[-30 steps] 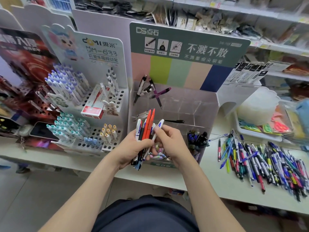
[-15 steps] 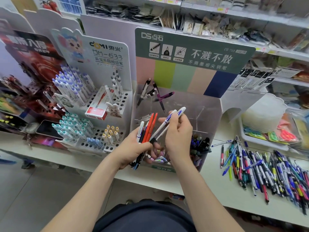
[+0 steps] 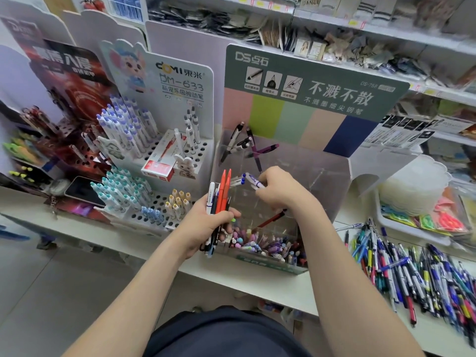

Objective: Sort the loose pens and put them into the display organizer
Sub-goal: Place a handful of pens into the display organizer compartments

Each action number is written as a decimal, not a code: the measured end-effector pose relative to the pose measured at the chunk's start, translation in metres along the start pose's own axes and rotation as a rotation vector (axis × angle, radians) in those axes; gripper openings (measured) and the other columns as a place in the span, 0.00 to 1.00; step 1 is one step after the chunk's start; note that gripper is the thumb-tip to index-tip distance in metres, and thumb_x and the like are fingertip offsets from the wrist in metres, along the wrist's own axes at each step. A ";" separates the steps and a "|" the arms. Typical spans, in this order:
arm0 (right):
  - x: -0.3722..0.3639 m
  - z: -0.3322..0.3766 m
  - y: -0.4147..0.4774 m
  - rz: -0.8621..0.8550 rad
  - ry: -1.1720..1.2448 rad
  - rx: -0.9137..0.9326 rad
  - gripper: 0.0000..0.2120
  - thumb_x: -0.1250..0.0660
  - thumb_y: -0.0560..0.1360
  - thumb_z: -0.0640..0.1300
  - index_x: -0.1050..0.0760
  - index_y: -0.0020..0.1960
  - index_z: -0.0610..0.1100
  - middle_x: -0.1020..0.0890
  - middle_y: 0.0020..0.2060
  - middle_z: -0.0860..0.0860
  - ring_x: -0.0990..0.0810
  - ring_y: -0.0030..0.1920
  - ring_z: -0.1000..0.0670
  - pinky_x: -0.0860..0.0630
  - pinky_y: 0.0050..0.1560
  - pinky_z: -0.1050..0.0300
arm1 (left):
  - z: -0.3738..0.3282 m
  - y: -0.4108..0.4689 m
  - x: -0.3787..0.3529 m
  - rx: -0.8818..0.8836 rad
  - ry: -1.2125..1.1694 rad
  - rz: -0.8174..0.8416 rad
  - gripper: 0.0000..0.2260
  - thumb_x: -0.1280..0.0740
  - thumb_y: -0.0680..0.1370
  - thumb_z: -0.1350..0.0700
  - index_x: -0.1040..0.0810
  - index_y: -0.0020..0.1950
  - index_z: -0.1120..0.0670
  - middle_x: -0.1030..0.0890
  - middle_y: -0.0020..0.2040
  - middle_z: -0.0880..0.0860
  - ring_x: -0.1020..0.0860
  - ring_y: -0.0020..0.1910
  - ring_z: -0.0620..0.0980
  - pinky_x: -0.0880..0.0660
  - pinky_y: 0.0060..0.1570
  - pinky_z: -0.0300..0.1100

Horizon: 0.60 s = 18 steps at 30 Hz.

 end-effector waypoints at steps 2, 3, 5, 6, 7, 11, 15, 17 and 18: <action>0.004 0.001 0.000 0.021 -0.020 -0.024 0.13 0.35 0.79 0.36 0.23 0.62 0.33 0.15 0.37 0.42 0.14 0.35 0.40 0.14 0.40 0.47 | -0.001 -0.001 -0.003 0.004 -0.001 0.028 0.16 0.31 0.80 0.68 0.27 0.66 0.59 0.13 0.55 0.60 0.20 0.38 0.55 0.23 0.33 0.47; 0.005 0.001 0.001 0.023 -0.017 -0.042 0.16 0.33 0.78 0.36 0.24 0.65 0.34 0.14 0.37 0.41 0.12 0.36 0.41 0.13 0.43 0.44 | -0.001 -0.001 -0.004 0.005 -0.006 0.037 0.16 0.31 0.80 0.69 0.27 0.66 0.59 0.13 0.55 0.60 0.20 0.38 0.54 0.23 0.32 0.46; 0.008 -0.001 0.002 -0.024 -0.019 -0.050 0.21 0.29 0.75 0.37 0.24 0.67 0.36 0.14 0.41 0.41 0.11 0.40 0.42 0.13 0.46 0.42 | -0.002 -0.002 -0.005 0.008 -0.014 0.048 0.16 0.31 0.80 0.69 0.27 0.66 0.59 0.13 0.55 0.60 0.20 0.38 0.54 0.23 0.32 0.45; 0.010 -0.003 0.002 -0.073 -0.031 -0.035 0.22 0.28 0.74 0.38 0.23 0.68 0.38 0.14 0.46 0.41 0.12 0.43 0.42 0.13 0.49 0.44 | -0.002 -0.002 -0.006 0.008 -0.016 0.054 0.16 0.31 0.80 0.69 0.27 0.67 0.59 0.13 0.55 0.60 0.20 0.38 0.53 0.23 0.33 0.45; 0.011 -0.005 0.003 -0.122 -0.038 -0.011 0.24 0.28 0.73 0.37 0.22 0.69 0.41 0.15 0.51 0.42 0.13 0.47 0.43 0.14 0.53 0.46 | -0.003 -0.002 -0.007 0.007 -0.019 0.060 0.16 0.31 0.80 0.69 0.27 0.67 0.58 0.13 0.55 0.59 0.20 0.39 0.54 0.23 0.33 0.45; 0.008 -0.014 -0.010 -0.291 0.037 0.083 0.22 0.29 0.77 0.37 0.20 0.70 0.45 0.15 0.59 0.46 0.17 0.57 0.45 0.19 0.60 0.51 | -0.004 0.000 -0.010 -0.003 0.005 0.083 0.16 0.30 0.81 0.67 0.26 0.67 0.57 0.13 0.54 0.58 0.22 0.38 0.53 0.23 0.35 0.45; -0.001 -0.017 -0.036 -0.698 0.136 0.239 0.12 0.30 0.80 0.42 0.16 0.62 0.45 0.14 0.52 0.50 0.17 0.51 0.51 0.19 0.58 0.53 | -0.009 -0.002 -0.020 -0.008 0.072 0.118 0.15 0.30 0.81 0.66 0.26 0.67 0.61 0.14 0.46 0.53 0.23 0.36 0.51 0.23 0.34 0.44; -0.009 -0.011 -0.048 -0.669 0.310 0.350 0.12 0.31 0.81 0.48 0.17 0.63 0.49 0.17 0.52 0.53 0.19 0.50 0.55 0.20 0.55 0.56 | -0.013 -0.003 -0.025 -0.023 0.111 0.149 0.14 0.28 0.80 0.66 0.25 0.65 0.59 0.15 0.45 0.53 0.22 0.36 0.51 0.22 0.34 0.45; -0.015 -0.007 -0.051 -0.547 0.364 0.391 0.14 0.32 0.82 0.53 0.18 0.65 0.54 0.20 0.56 0.54 0.21 0.55 0.55 0.22 0.58 0.58 | -0.015 -0.003 -0.028 -0.033 0.142 0.171 0.14 0.28 0.80 0.65 0.24 0.64 0.58 0.16 0.45 0.54 0.21 0.36 0.50 0.22 0.35 0.45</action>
Point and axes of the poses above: each hand's wrist, its own y-axis towards the middle knuckle, its own x-axis out of the back of the hand, z = x × y, the point moved 3 cm from there along y, towards the middle knuckle
